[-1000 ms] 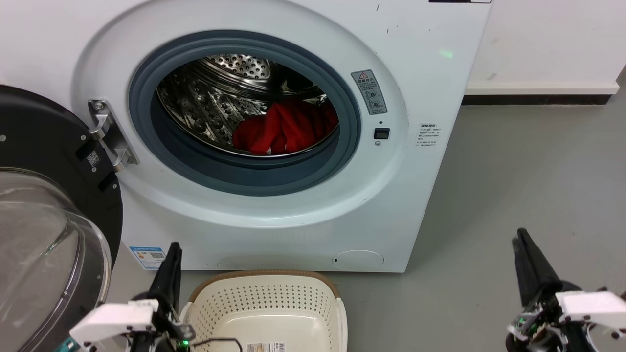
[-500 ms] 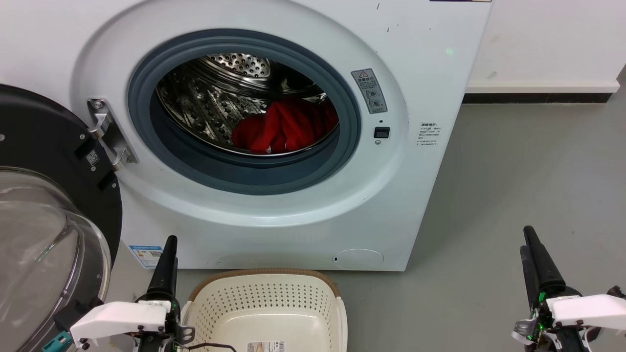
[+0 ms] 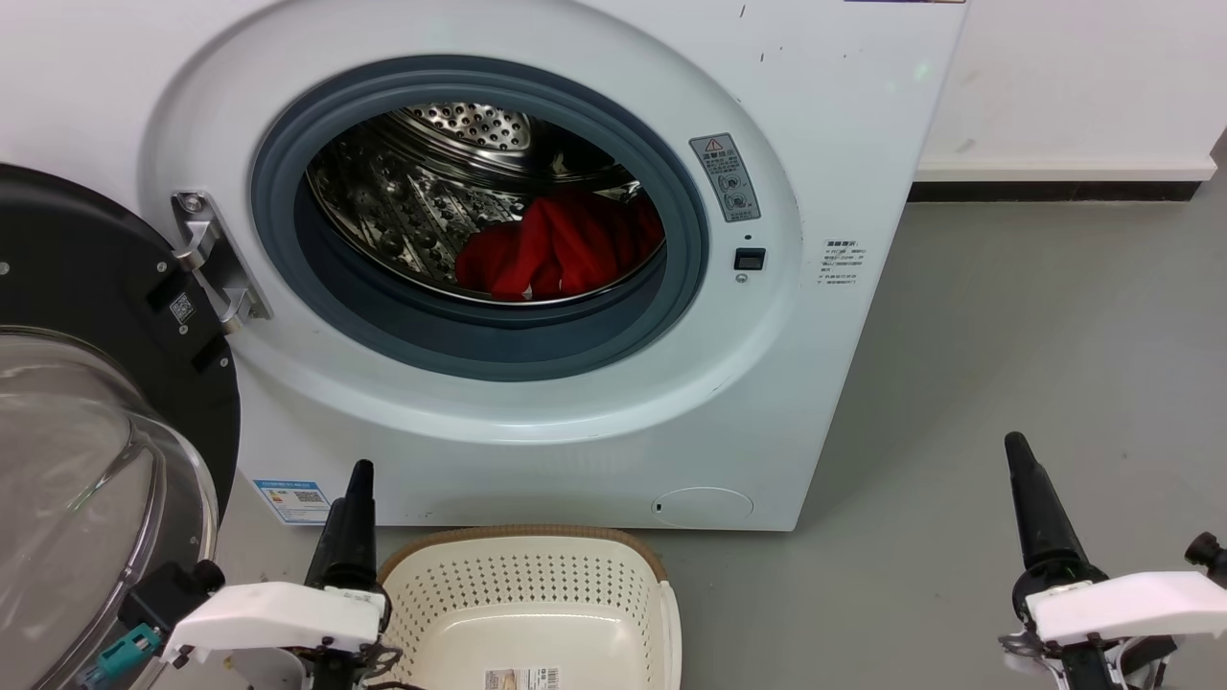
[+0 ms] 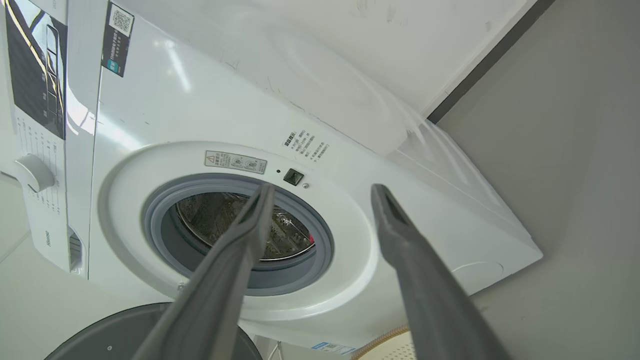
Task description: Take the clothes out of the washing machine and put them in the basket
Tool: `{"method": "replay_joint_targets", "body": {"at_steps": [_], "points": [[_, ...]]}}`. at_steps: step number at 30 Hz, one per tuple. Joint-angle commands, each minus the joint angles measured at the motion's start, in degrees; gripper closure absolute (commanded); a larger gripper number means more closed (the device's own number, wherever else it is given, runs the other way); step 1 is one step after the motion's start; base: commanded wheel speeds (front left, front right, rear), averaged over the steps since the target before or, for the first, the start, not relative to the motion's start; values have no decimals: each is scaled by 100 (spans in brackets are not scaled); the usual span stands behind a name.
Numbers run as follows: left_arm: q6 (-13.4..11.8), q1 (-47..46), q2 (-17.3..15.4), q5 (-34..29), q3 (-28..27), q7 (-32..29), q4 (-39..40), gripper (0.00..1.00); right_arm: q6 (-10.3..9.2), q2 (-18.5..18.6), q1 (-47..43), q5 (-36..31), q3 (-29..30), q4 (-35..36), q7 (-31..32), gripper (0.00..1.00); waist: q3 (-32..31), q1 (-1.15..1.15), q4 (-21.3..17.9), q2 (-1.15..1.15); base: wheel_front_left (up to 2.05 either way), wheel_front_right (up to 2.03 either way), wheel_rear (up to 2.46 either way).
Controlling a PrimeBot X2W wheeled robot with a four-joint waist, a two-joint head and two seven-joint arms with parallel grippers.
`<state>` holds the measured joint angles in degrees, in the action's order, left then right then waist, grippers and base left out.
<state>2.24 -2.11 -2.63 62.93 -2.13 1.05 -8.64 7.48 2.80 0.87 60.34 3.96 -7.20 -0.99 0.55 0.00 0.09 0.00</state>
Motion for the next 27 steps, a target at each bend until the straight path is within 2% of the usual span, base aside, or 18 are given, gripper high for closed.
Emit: {"method": "replay_joint_targets", "body": {"at_steps": [1, 15, 16, 27], "points": [[-72, -16, -17, -314, 57, 76, 163, 0, 1, 16, 17, -364, -46, 186, -75, 0, -1, 0, 0, 0, 0, 0, 0], [-313, 133, -20, -1606, 241, 357, 340, 0, 1, 16, -188, -1807, -175, 404, -357, 0, -15, 0, 6, 0, 0, 0, 0], [-360, 171, -20, -1833, 271, 413, 374, 0, 1, 16, -222, -2101, -208, 460, -416, 0, -16, 0, 7, 0, 0, 0, 0], [-482, 256, -23, -2575, 351, 588, 487, 0, 1, 16, -330, -2880, -248, 645, -589, 0, -15, 0, 7, 0, 0, 0, 0]]}}
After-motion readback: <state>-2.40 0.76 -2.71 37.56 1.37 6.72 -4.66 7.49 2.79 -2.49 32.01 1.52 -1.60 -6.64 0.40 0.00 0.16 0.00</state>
